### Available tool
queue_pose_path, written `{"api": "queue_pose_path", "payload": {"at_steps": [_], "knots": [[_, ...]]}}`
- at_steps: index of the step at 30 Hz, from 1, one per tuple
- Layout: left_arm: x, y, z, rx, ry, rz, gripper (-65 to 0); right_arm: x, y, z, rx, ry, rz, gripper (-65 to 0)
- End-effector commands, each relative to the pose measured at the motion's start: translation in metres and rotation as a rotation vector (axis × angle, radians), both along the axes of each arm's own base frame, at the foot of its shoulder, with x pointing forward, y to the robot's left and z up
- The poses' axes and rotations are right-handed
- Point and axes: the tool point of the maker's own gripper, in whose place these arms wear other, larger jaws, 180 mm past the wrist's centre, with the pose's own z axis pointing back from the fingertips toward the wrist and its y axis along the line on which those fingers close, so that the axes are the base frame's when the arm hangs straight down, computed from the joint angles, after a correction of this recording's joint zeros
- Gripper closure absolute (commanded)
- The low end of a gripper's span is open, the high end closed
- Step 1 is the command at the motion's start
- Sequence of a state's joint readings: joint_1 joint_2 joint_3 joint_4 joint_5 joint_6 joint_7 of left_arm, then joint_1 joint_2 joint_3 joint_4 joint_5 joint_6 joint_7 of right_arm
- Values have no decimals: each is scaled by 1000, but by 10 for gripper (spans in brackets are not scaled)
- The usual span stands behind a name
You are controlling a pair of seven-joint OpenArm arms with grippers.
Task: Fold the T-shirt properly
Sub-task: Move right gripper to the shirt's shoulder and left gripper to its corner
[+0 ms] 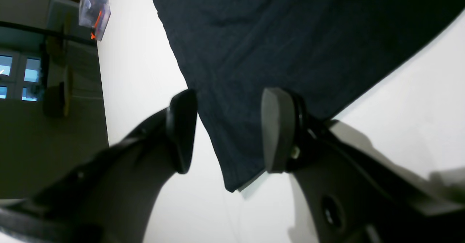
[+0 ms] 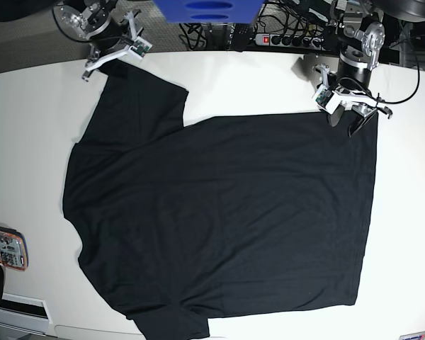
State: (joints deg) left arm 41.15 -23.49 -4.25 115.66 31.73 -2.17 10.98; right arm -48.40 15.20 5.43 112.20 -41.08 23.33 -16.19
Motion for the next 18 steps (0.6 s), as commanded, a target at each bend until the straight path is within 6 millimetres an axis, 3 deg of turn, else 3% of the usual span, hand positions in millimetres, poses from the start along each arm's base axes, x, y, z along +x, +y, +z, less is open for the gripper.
{"api": "queue_pose_path", "payload": {"at_steps": [1,3,7,14,16,18], "knots": [[2,0,9,5,-32,-4,-282,-1,4,2,3,-2,9,-312],[0,1,7,6,-25,-3,-282,4,10,-2,-7,7,16,-312],[-8,2,3,6,-3,-1,-282,33,29,1,4,-45,49,-312],[-9,3,2,9,0,0,-282,31,33,2,9,-42,58,-311],[-10,3,2,11,2,-2,-282,25,31,0,3,-28,57,-311],[-9,4,3,13,0,-2,-282,27,16,-1,-27,-29,36,-311]]}}
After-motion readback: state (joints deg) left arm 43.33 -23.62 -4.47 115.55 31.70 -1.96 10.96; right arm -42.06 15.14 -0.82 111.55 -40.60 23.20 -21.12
